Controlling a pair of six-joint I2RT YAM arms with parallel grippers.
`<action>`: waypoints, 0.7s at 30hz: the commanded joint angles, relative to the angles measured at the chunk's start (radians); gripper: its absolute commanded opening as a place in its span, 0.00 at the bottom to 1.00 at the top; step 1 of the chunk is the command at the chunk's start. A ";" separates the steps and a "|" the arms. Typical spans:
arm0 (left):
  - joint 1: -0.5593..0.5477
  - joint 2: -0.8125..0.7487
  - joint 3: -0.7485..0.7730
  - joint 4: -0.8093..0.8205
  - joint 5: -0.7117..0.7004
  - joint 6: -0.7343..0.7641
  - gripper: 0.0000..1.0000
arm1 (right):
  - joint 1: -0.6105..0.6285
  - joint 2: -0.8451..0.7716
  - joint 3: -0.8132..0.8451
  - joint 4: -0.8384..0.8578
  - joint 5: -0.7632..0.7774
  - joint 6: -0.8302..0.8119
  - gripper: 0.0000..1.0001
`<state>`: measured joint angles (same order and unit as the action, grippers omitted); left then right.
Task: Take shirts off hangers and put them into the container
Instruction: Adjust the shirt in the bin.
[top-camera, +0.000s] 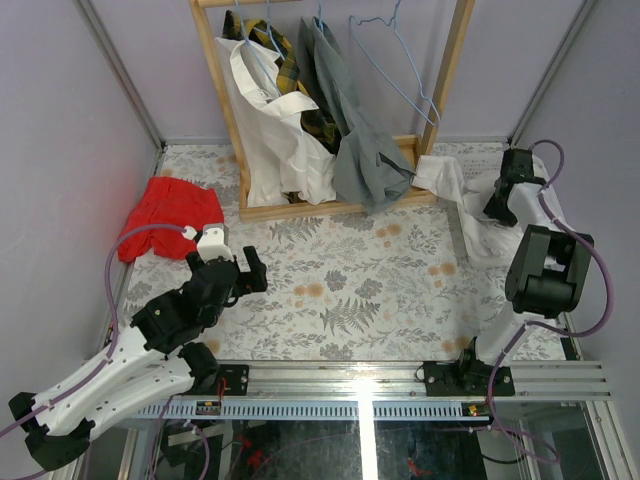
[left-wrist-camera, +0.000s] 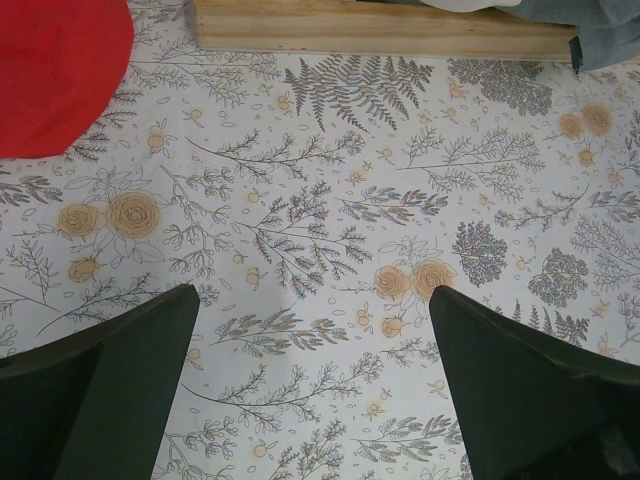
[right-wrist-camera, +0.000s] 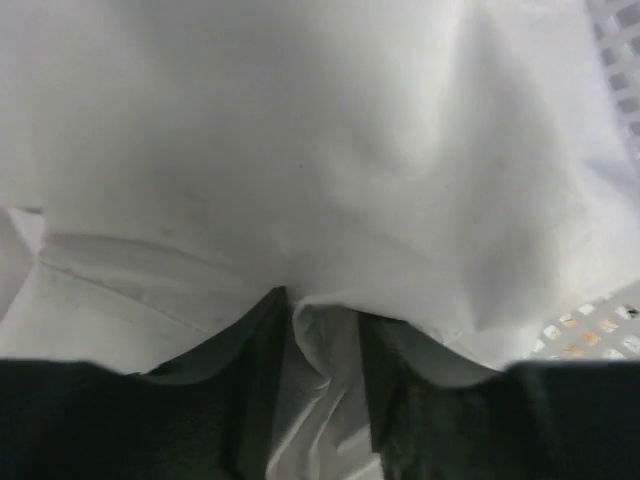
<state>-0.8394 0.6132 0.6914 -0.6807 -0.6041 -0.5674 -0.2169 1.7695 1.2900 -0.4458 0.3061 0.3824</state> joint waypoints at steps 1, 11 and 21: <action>0.007 0.001 -0.001 0.055 -0.007 0.009 1.00 | 0.002 -0.100 0.200 -0.075 -0.006 -0.046 0.48; 0.014 0.005 -0.001 0.059 0.006 0.016 1.00 | 0.093 -0.098 0.255 0.086 -0.316 0.014 0.60; 0.015 -0.004 -0.001 0.056 -0.002 0.012 1.00 | 0.251 0.114 0.343 0.165 -0.302 0.142 0.59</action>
<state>-0.8299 0.6174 0.6914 -0.6796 -0.5983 -0.5667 -0.0048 1.8851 1.6180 -0.3607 0.0158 0.4419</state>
